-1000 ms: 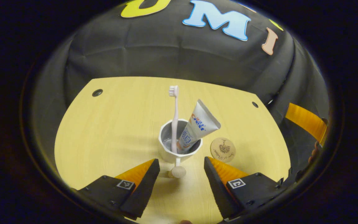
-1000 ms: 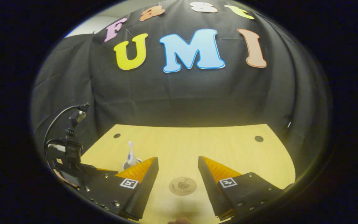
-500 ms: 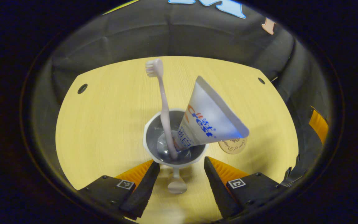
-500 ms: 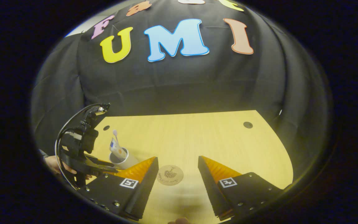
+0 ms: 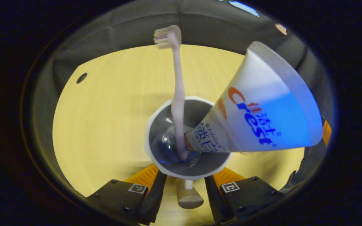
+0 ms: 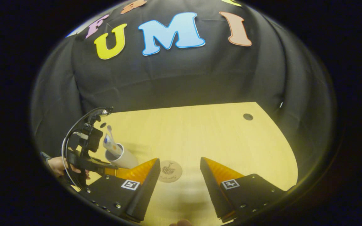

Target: Put the toothbrush and toothpaste on the desktop into the cup, then pick up the cup and place it on the coaster on the desktop.

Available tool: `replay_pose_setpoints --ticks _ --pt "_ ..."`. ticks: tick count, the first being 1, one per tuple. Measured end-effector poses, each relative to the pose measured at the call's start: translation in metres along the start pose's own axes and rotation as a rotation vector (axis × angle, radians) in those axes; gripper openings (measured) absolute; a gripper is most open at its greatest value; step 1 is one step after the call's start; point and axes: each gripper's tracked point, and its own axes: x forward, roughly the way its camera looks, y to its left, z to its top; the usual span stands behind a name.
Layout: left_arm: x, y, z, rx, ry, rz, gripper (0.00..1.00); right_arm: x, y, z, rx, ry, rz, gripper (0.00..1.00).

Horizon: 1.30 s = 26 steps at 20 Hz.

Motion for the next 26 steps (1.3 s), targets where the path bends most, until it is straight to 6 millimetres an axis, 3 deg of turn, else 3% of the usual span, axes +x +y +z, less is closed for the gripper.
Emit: replay_pose_setpoints --ticks 2,4,7,9,14,18,21,26 --pt "0.002 -0.002 -0.005 -0.029 0.015 -0.011 0.65 0.000 0.001 -0.003 0.007 0.008 0.003 0.79" --pt "0.002 0.001 -0.006 -0.022 0.020 0.001 0.42 0.001 0.001 -0.005 0.009 0.015 0.006 0.79" --pt "0.001 0.006 -0.011 0.036 0.050 0.064 0.43 -0.001 0.001 -0.008 0.010 0.018 0.009 0.79" --pt "0.001 0.005 -0.010 0.069 0.049 0.077 0.38 -0.002 -0.002 -0.008 0.012 0.014 0.005 0.79" --pt "-0.001 -0.014 -0.005 0.072 0.016 0.049 0.37 -0.006 -0.015 -0.008 0.048 0.011 -0.012 0.79" --pt "-0.016 -0.041 0.010 0.144 -0.023 0.027 0.37 -0.007 -0.026 -0.008 0.066 0.009 -0.025 0.79" --pt "-0.028 -0.074 0.019 0.199 -0.023 -0.013 0.37 -0.009 -0.034 -0.007 0.072 0.001 -0.034 0.79" --pt "-0.006 -0.124 0.014 0.249 0.006 -0.056 0.37 -0.016 -0.051 -0.010 0.085 -0.003 -0.052 0.79"
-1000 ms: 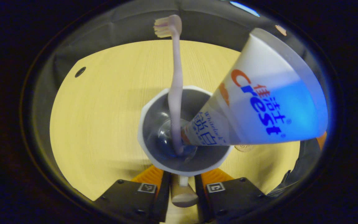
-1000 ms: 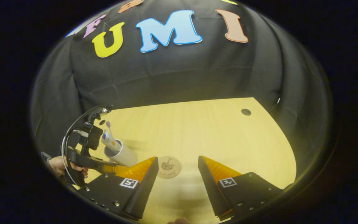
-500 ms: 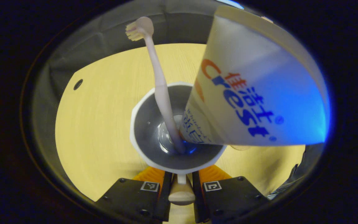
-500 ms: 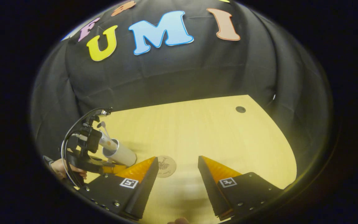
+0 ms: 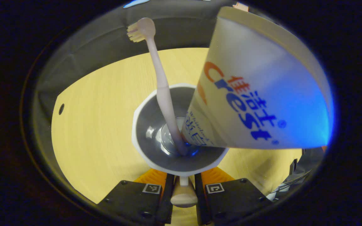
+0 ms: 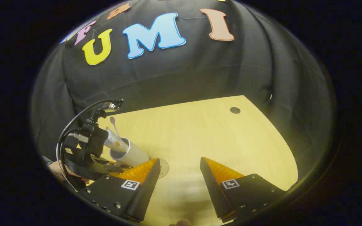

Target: Put the toothbrush and toothpaste on the desktop into the cup, then pick up the cup and place it on the coaster on the desktop.

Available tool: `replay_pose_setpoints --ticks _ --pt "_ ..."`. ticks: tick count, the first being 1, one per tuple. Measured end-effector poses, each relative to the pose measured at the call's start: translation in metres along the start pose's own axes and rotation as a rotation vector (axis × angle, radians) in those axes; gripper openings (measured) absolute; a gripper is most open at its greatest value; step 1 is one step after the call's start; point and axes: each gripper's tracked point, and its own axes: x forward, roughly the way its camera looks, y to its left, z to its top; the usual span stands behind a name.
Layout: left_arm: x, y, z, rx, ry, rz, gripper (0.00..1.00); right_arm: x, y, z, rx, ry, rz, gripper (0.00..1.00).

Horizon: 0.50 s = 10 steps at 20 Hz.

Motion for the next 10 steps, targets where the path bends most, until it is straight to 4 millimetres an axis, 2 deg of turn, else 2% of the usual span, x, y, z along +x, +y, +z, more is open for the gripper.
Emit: replay_pose_setpoints --ticks 4,5,10 --pt "0.014 -0.018 0.002 0.025 0.027 0.001 0.35 -0.003 -0.017 0.000 0.034 0.002 -0.016 0.79" --pt "0.017 -0.023 0.002 0.029 0.036 0.001 0.37 -0.003 -0.020 0.000 0.045 0.002 -0.017 0.79" --pt "0.029 -0.041 0.006 0.034 0.077 0.014 0.37 -0.002 -0.031 0.000 0.067 0.009 -0.019 0.79"
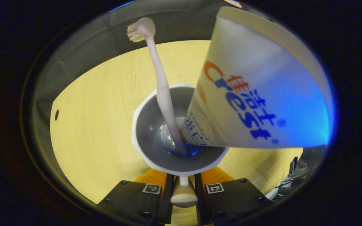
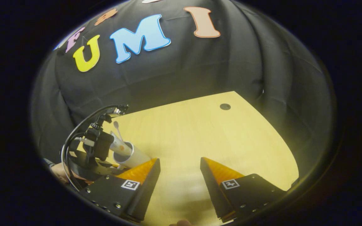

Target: Put the toothbrush and toothpaste on the desktop into the cup, then pick up the cup and place it on the coaster on the desktop.

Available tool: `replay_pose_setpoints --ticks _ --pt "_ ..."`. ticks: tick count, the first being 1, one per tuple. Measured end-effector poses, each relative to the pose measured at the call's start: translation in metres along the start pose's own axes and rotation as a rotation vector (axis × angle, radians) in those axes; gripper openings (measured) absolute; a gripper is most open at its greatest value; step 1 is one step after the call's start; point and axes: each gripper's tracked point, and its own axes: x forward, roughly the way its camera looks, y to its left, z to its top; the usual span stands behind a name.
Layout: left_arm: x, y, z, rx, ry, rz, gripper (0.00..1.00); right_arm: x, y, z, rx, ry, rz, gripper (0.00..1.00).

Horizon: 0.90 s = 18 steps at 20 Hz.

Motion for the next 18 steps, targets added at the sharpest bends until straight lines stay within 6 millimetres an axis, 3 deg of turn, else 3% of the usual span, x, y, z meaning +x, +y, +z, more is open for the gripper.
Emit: replay_pose_setpoints --ticks 9,14,15,17,18 --pt "0.013 -0.010 0.011 -0.004 0.046 0.037 0.37 0.001 -0.014 0.003 0.027 0.010 0.005 0.79" --pt "0.021 -0.006 0.002 0.007 0.049 0.042 0.38 -0.001 -0.017 0.002 0.025 0.015 0.003 0.79" --pt "0.024 -0.005 0.003 0.008 0.039 0.043 0.44 -0.001 -0.016 0.002 0.022 0.018 0.007 0.79" --pt "0.015 -0.004 -0.002 -0.009 0.031 0.040 0.34 -0.003 -0.012 0.001 0.010 0.020 0.020 0.79" --pt "0.008 0.000 -0.003 -0.021 0.023 0.034 0.40 -0.004 -0.010 0.001 0.002 0.020 0.025 0.79"
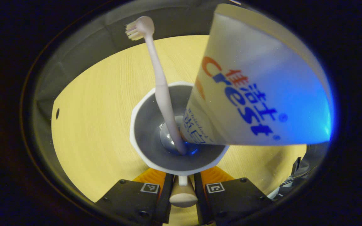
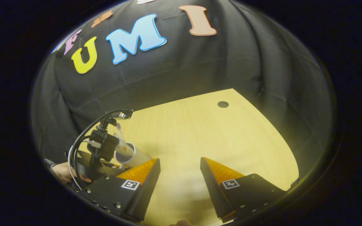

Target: Put the toothbrush and toothpaste on the desktop into the cup, then pick up the cup and place it on the coaster on the desktop.

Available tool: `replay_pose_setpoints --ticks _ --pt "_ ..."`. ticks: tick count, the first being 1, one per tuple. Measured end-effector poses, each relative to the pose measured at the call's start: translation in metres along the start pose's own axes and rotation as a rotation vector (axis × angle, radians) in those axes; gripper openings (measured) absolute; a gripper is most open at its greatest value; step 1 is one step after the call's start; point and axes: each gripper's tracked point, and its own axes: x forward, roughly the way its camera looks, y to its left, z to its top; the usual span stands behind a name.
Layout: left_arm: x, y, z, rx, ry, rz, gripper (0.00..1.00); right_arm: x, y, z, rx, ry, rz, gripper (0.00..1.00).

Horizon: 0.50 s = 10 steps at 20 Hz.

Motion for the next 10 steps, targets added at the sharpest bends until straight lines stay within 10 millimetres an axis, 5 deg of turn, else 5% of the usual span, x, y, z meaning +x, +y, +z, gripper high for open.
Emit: replay_pose_setpoints --ticks 4,5,6,8,10 --pt "-0.021 0.004 -0.006 -0.068 -0.047 -0.036 0.72 -0.006 0.005 -0.002 -0.038 0.002 0.018 0.79" --pt "-0.029 0.005 -0.004 -0.076 -0.073 -0.037 0.68 -0.009 0.005 -0.001 -0.051 -0.002 0.018 0.79" --pt "-0.040 0.006 -0.001 -0.080 -0.108 -0.033 0.84 -0.011 0.005 -0.001 -0.064 -0.006 0.019 0.79" --pt "-0.067 0.011 0.006 -0.084 -0.183 -0.018 0.92 -0.016 0.007 0.001 -0.092 -0.018 0.026 0.79" --pt "-0.100 0.016 0.015 -0.105 -0.279 -0.005 0.87 -0.023 0.014 0.004 -0.122 -0.038 0.046 0.79"
